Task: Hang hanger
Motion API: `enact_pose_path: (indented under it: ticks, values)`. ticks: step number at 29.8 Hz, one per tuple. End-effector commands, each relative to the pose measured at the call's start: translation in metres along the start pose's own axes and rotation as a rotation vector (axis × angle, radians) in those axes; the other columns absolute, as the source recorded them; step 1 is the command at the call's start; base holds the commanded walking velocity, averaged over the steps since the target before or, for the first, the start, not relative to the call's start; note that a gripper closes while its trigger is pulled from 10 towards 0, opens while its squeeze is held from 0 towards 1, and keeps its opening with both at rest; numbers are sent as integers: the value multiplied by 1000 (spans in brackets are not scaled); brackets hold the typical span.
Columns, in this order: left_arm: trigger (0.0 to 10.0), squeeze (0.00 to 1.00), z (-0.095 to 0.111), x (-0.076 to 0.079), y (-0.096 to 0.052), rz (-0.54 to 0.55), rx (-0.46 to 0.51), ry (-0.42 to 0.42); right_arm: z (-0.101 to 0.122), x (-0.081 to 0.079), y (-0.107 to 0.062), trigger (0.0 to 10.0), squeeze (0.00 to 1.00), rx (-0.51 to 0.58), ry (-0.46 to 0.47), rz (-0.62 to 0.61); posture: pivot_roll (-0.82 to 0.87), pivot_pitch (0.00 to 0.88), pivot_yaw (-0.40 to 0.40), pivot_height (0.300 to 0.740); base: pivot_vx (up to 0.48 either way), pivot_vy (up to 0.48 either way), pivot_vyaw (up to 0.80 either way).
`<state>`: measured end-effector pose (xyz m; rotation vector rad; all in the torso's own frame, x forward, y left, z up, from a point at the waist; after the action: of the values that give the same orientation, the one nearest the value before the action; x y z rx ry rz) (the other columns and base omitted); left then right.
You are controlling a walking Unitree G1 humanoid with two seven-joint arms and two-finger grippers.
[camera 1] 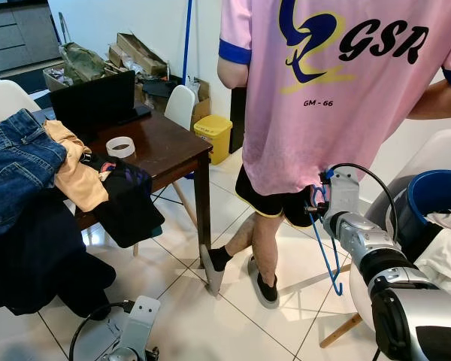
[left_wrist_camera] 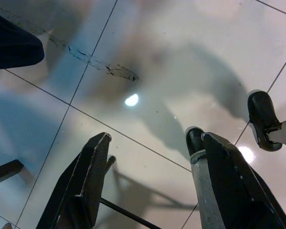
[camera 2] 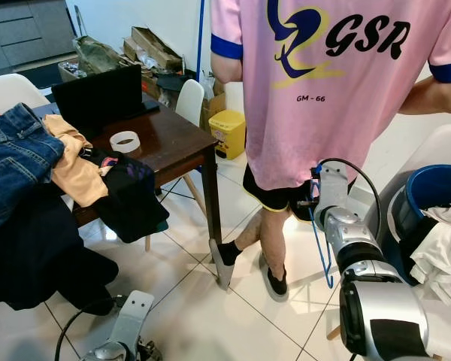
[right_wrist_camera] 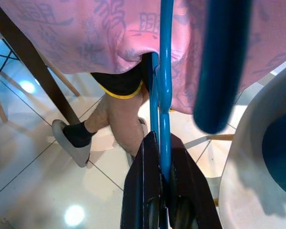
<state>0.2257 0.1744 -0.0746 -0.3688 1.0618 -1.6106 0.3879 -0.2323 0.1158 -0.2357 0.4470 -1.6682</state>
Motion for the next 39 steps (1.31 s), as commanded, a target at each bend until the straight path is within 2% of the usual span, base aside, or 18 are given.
enact_pose_path:
  ticks: [1,14,20,27,29,31,32,33,35,36,39]
  values:
    - [10000,0,-5,-2,-1,2,-10,8,11,-8,1,10000,0,49,25,31,3,0,-10,740,0,0,0]
    - [10000,0,-5,-4,-1,4,-10,9,3,-11,1,10000,0,9,-11,58,4,0,-9,740,0,0,0]
    - [10000,0,-7,-8,-1,8,-11,7,0,-26,1,10000,0,-14,-35,170,3,0,-9,740,0,0,0]
    - [10000,0,-8,-9,-1,9,-12,7,2,-27,1,10000,0,-8,-51,168,3,0,-10,740,0,0,0]
    - [10000,0,-9,-9,-1,7,-14,7,-11,-21,1,10000,0,-87,-128,138,3,0,-12,740,0,0,0]
    - [10000,0,-9,-9,-1,7,-14,7,-14,-19,1,10000,0,-108,-148,131,3,0,-12,740,0,0,0]
    - [10000,0,-10,-9,-2,4,-16,5,-41,-12,-2,10000,0,-240,-271,147,2,0,-18,740,0,0,0]
    - [10000,0,-10,-9,-2,4,-16,5,-41,-12,-2,10000,0,-240,-271,147,2,0,-18,740,0,0,0]
    - [10000,0,-11,-8,-2,-3,-21,4,-88,7,-13,10000,0,-482,-459,172,3,0,-19,740,0,0,0]
    - [10000,0,-11,-8,-2,-7,-23,3,-104,16,-19,10000,0,-561,-516,175,3,0,-19,740,0,0,0]
    - [10000,0,-12,-7,-2,-11,-25,5,-112,22,-22,10000,0,-589,-543,166,1,0,-16,740,0,0,0]
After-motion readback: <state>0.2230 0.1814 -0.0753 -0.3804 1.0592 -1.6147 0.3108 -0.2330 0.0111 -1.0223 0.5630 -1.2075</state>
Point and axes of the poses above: a point about 5 cm out from each wrist's last joint towards the gripper, its own y axis pointing out of the wrist towards the gripper, its own z axis along the axis of the wrist's last joint, x = y × z, the point moved 1 cm from there along y, pointing out of the wrist towards the gripper, and after that the axes turned 12 degrees about y, right-handed, at the moved point
